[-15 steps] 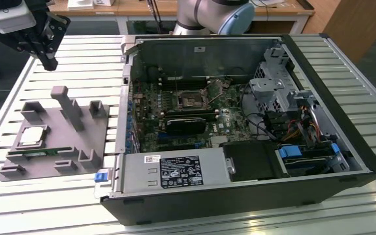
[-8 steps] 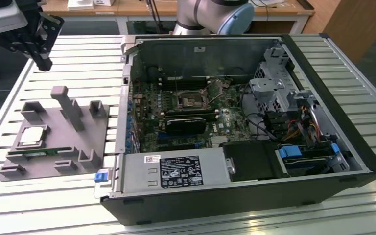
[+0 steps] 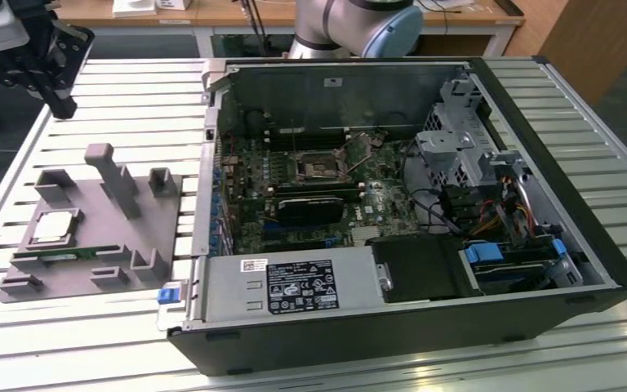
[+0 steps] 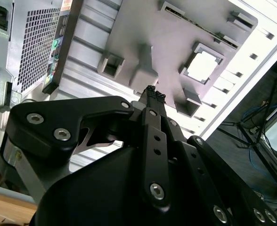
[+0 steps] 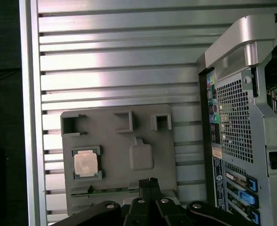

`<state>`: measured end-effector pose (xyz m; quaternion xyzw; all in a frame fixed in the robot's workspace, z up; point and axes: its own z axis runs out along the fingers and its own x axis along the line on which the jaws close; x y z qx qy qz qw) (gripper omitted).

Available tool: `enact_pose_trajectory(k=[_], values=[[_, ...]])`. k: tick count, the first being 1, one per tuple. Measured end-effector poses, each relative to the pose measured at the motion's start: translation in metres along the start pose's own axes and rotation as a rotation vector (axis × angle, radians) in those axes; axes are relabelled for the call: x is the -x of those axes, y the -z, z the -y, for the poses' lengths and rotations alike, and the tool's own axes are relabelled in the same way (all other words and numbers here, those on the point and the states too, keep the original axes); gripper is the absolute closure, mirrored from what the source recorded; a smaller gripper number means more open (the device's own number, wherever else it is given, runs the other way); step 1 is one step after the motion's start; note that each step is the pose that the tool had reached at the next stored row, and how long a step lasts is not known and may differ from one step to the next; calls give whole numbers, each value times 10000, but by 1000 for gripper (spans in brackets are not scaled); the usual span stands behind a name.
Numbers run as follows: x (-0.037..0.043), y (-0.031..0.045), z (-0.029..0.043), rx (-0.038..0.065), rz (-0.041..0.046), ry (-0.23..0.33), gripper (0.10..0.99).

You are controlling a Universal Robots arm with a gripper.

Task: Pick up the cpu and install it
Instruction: 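Reach for the cpu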

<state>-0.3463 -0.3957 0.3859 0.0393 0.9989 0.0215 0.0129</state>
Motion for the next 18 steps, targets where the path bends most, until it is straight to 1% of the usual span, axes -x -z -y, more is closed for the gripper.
enact_pose_trajectory(k=[18], values=[[-257,4,20,0,0,1,980]])
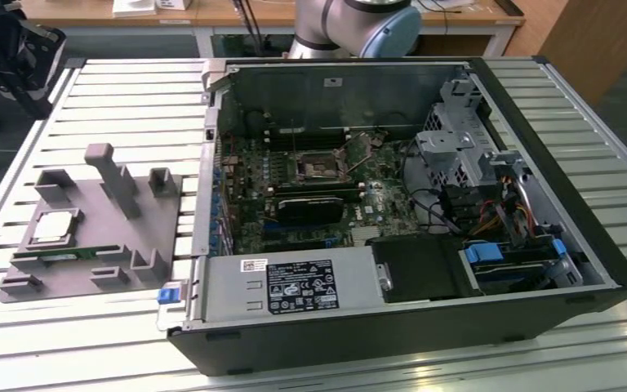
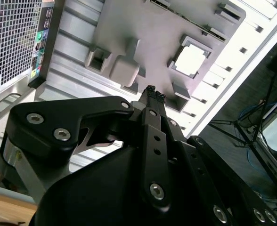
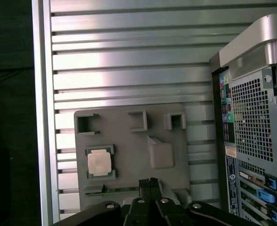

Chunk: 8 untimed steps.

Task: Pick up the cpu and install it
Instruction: 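Reach for the cpu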

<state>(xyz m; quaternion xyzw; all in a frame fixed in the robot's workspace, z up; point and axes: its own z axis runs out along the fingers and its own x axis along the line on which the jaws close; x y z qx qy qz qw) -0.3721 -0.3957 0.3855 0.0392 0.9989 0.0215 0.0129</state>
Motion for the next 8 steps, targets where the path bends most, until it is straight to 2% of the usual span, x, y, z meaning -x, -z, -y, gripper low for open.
enact_pose_trajectory(k=[8], values=[[-117,2,9,0,0,0,980]])
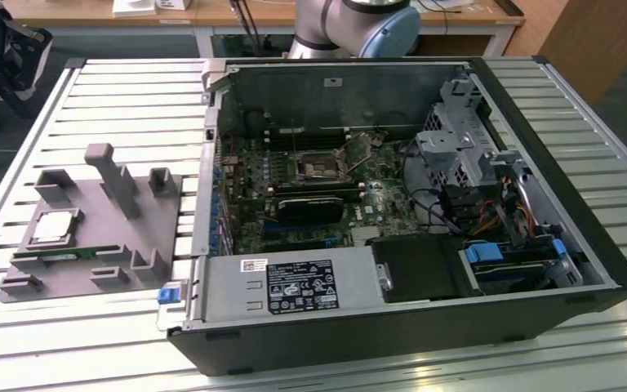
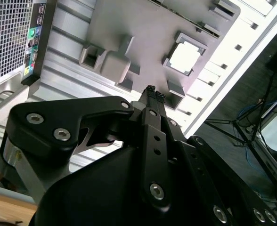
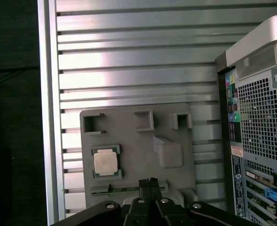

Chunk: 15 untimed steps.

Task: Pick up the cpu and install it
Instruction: 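Reach for the cpu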

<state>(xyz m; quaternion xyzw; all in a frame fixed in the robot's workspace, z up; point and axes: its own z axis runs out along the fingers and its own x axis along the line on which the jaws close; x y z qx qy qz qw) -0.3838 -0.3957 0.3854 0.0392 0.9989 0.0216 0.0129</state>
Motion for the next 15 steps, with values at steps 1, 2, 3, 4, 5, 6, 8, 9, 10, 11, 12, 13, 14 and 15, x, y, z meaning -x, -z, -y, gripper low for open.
enact_pose_trajectory(k=[1,2,3,4,5,6,8,9,10,11,12,13,14,15], values=[[-14,0,1,0,0,1,980],[-29,0,2,0,0,0,980],[-45,1,4,0,0,0,980],[-60,1,5,0,1,0,980],[-76,1,6,0,1,0,980],[-92,1,7,0,1,-1,980],[-125,2,10,0,0,0,980],[-140,2,11,0,1,0,980],[-156,2,12,0,1,0,980],[-170,3,13,0,0,0,980],[-185,3,15,0,0,0,980],[-201,3,16,0,0,0,980],[-215,4,17,0,0,-1,980],[-230,4,18,-1,0,-1,980]])
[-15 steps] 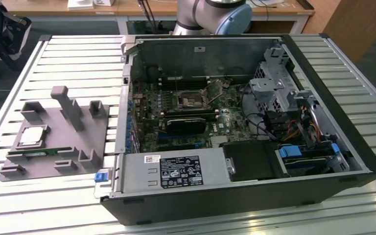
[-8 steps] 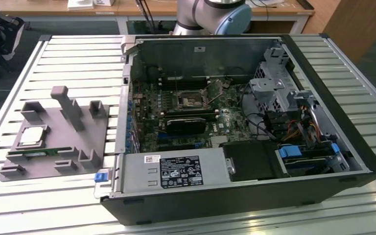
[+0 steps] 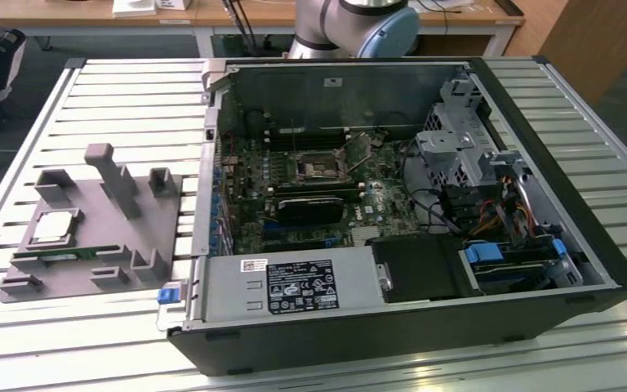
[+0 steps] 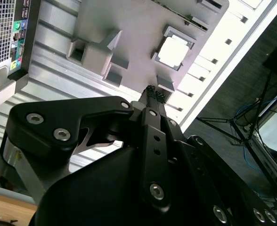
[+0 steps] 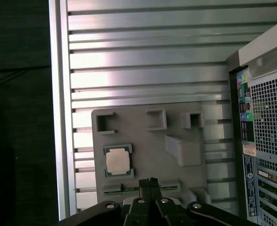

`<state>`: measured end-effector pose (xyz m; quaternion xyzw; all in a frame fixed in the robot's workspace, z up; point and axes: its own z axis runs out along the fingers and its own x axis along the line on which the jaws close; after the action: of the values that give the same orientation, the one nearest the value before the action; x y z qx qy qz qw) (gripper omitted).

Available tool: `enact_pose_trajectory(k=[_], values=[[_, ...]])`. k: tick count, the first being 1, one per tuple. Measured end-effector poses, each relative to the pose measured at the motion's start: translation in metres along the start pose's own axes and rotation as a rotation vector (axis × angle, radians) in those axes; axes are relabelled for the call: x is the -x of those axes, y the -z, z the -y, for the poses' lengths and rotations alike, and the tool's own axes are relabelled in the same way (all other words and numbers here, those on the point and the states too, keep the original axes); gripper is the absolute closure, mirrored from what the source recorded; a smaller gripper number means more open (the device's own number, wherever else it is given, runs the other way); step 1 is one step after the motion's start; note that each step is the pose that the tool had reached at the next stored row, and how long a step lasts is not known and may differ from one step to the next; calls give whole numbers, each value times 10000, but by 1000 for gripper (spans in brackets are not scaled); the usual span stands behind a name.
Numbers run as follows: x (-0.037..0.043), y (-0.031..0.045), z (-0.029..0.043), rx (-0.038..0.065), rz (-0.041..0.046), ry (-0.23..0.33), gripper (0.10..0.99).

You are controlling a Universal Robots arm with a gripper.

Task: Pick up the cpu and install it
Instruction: 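Reach for the cpu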

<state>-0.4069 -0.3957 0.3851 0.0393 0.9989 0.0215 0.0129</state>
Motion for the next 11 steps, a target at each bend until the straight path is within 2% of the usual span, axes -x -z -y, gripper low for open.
enact_pose_trajectory(k=[4,11], values=[[-68,1,6,1,0,1,980],[-235,3,19,1,1,0,980]])
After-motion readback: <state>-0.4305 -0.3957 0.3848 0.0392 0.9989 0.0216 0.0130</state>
